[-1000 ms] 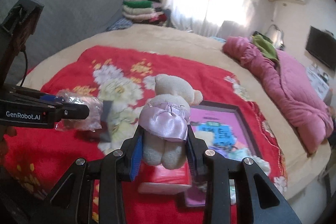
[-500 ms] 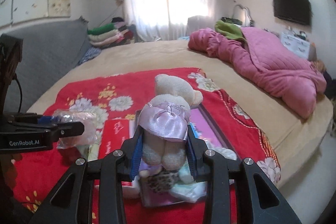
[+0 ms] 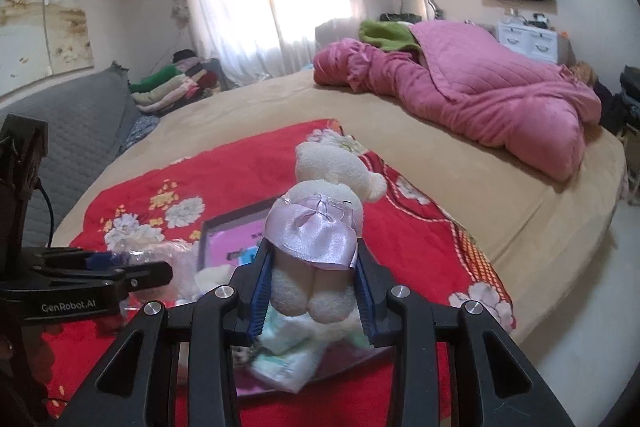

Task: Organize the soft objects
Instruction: 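Carry the plastic bag and small bear over the tray with both grippers, then lower the plastic bag into the tray with left gripper while right releases the small bear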

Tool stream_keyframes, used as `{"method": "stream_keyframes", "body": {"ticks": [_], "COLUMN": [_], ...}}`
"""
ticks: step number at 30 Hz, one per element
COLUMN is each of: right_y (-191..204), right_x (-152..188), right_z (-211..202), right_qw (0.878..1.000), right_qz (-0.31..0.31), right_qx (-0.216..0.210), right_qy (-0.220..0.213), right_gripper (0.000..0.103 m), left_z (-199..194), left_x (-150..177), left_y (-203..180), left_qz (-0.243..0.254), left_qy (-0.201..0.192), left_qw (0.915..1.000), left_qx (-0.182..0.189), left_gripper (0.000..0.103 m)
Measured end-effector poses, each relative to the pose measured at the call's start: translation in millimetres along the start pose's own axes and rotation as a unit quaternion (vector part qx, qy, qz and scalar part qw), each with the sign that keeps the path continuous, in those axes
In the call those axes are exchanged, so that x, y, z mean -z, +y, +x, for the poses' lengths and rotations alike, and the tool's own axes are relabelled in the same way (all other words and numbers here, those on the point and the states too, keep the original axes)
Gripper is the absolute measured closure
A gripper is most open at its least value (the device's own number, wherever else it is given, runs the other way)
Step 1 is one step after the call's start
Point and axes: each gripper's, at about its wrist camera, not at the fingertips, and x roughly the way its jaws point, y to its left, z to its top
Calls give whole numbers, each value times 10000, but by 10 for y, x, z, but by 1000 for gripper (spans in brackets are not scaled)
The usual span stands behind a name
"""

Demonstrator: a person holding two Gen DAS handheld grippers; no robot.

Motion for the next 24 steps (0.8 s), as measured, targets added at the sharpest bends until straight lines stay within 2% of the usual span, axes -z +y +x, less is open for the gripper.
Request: {"method": "stream_keyframes", "body": {"ticks": [8,17,24], "right_y": [-136,-129,-157], "right_x": [86,111,250], "right_z": [267,599,1096], "right_qw": [9994,9978,9901], "right_qz": [-81,-128,87], "right_qx": [-96,-200,-370], "right_qy": [335,617,1352], "right_gripper": [65,65,63], "left_z": [454,660,692], "left_x": [1,47,43], "left_y": [-220,-190,-180], "left_qz": [228,188,215], "left_qy": [384,530,556], "left_qw": [9990,9984,9982], "left_qx": [-34,-87,-89], "left_gripper": [57,56,56]}}
